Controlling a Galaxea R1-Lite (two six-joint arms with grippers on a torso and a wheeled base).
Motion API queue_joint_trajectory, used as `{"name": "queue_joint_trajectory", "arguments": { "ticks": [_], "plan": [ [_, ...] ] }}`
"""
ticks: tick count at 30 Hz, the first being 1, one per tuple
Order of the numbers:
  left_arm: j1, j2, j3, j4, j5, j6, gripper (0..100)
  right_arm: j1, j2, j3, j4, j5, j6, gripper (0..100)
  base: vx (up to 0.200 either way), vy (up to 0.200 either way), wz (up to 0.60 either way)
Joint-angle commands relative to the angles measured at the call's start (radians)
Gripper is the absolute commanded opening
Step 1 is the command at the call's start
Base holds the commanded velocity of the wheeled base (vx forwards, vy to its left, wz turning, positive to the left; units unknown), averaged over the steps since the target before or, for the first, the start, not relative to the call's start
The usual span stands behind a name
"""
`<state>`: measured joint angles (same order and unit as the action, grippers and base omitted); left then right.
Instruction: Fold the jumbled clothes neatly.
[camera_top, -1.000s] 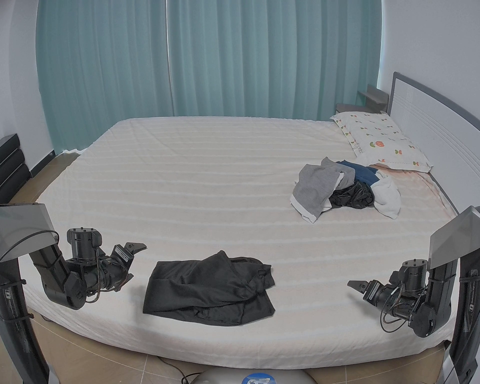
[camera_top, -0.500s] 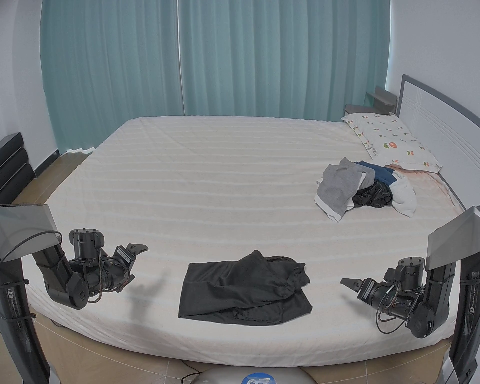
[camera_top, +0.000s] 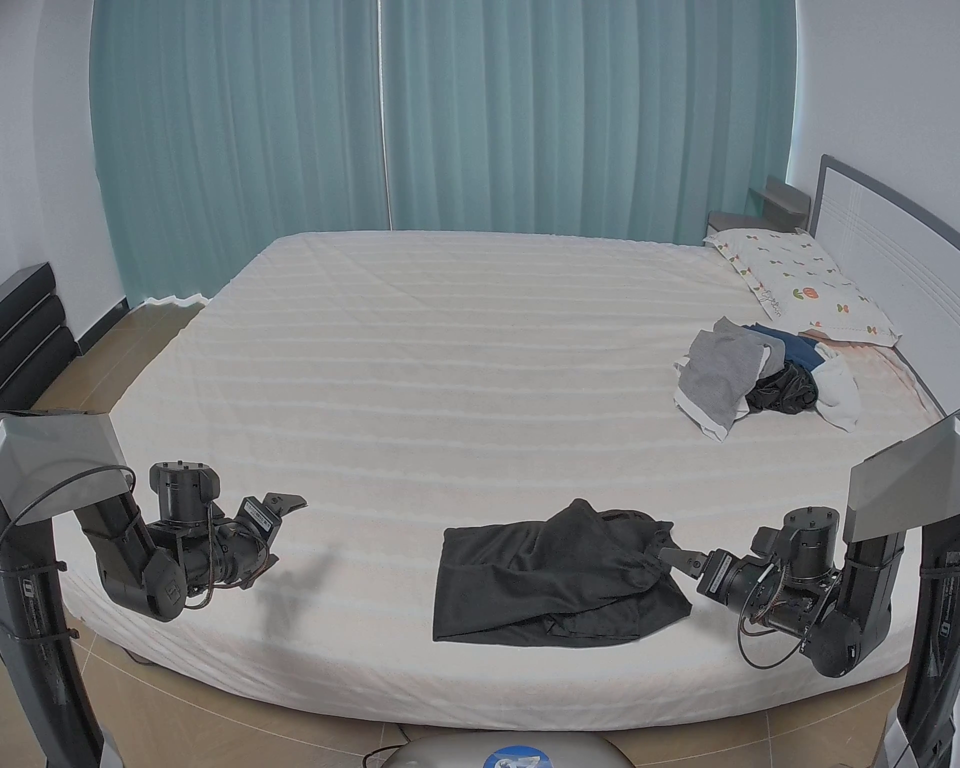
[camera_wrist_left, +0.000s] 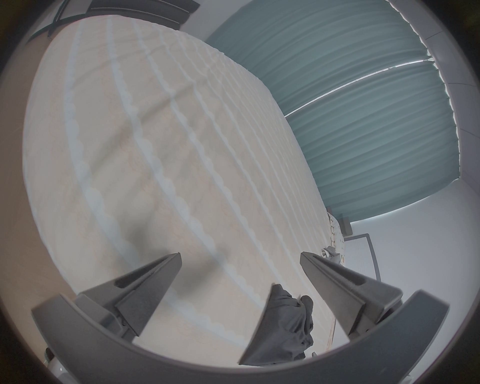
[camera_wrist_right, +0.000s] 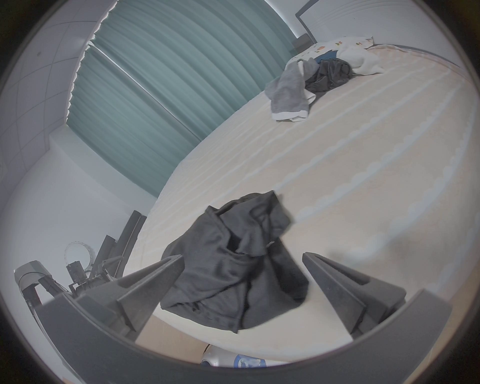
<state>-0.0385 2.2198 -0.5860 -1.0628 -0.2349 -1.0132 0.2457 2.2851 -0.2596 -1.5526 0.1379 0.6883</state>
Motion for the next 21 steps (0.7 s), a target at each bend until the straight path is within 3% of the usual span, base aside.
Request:
{"name": "queue_joint_trajectory", "arguments": {
  "ticks": [1, 8, 17, 21],
  "plan": [
    [-0.003, 0.008, -0.003, 0.0, 0.002, -0.001, 100, 0.003, -0.003, -0.015, -0.011, 0.0, 0.0, 100, 0.0, 0.0, 0.0],
    [-0.011, 0.008, 0.005, -0.003, 0.008, -0.004, 100, 0.029, 0.045, -0.079, -0.009, 0.011, -0.009, 100, 0.0, 0.0, 0.0],
    [-0.023, 0.02, 0.009, -0.008, 0.012, 0.002, 100, 0.043, 0.174, -0.194, -0.009, 0.014, -0.124, 100, 0.0, 0.0, 0.0],
    [-0.023, 0.02, 0.011, -0.008, 0.012, 0.004, 100, 0.044, 0.188, -0.214, -0.009, 0.016, -0.133, 100, 0.0, 0.0, 0.0]
  ]
}}
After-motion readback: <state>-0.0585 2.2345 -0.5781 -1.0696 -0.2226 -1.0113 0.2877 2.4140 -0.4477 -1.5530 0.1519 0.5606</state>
